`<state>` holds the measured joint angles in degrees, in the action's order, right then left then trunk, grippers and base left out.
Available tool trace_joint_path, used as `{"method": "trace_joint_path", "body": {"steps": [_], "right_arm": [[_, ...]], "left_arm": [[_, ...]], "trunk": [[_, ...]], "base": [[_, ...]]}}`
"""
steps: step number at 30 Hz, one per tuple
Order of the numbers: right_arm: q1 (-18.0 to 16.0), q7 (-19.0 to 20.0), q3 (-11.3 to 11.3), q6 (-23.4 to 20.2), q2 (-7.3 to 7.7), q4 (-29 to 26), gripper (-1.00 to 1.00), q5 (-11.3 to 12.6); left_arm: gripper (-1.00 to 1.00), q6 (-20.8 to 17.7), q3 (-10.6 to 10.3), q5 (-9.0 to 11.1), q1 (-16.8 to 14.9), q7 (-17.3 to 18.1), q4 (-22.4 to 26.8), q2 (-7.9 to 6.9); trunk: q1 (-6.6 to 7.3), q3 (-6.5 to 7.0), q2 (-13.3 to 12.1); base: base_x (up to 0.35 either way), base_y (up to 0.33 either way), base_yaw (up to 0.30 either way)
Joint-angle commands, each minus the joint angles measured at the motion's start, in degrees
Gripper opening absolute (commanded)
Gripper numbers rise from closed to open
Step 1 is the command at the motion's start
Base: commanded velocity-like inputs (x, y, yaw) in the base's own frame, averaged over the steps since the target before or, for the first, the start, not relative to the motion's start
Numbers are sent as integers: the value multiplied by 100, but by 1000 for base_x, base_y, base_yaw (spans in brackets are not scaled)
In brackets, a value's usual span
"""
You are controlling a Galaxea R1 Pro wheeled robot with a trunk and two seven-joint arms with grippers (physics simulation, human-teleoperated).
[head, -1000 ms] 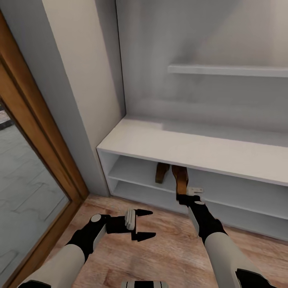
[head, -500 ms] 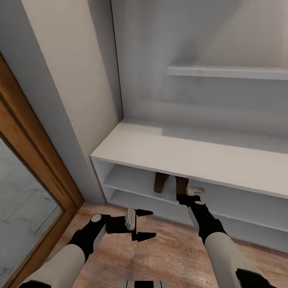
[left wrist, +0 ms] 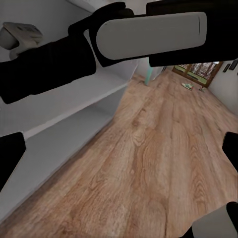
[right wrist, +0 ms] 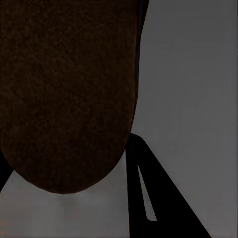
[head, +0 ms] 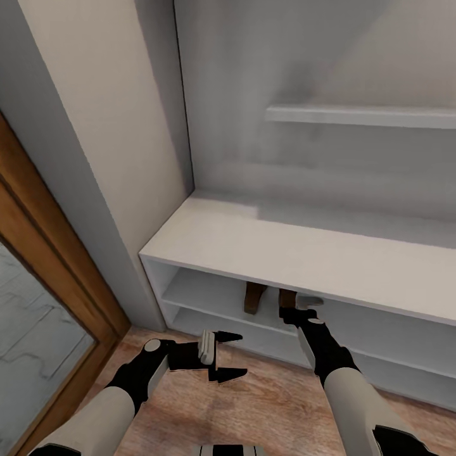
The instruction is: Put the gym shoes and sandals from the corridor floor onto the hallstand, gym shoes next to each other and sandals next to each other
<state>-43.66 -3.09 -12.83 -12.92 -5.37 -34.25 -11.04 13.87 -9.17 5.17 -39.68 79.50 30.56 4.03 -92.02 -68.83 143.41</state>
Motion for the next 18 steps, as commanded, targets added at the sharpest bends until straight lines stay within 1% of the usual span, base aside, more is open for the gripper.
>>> {"method": "trace_joint_path", "body": {"steps": [1, 4, 12, 13, 18], "right_arm": [[-1, 2, -27, -37, -8, -12, -100, -42], [-2, 2, -27, -35, -8, -13, -100, -41], [-2, 2, -27, -36, -8, -15, -100, -41], [-2, 2, -27, -35, -8, -17, 100, -42], [-1, 3, -27, -35, -8, -20, 100, -39]], "left_arm": [[100, 37, -32, 46, -4, -1, -6, -3], [100, 37, -32, 46, -4, -4, -6, -5], [100, 37, -32, 47, -4, -4, -6, -6], [100, 37, -32, 49, -4, -4, -6, -2], [100, 37, -32, 54, -4, 3, -6, -5]], "trunk": [[-1, -5, 2], [-1, -5, 2], [-1, -5, 2], [-1, -5, 2], [-1, -5, 2]], "base": [[235, 0, 0], [138, 0, 0], [14, 0, 0], [0, 0, 0], [0, 0, 0]]}}
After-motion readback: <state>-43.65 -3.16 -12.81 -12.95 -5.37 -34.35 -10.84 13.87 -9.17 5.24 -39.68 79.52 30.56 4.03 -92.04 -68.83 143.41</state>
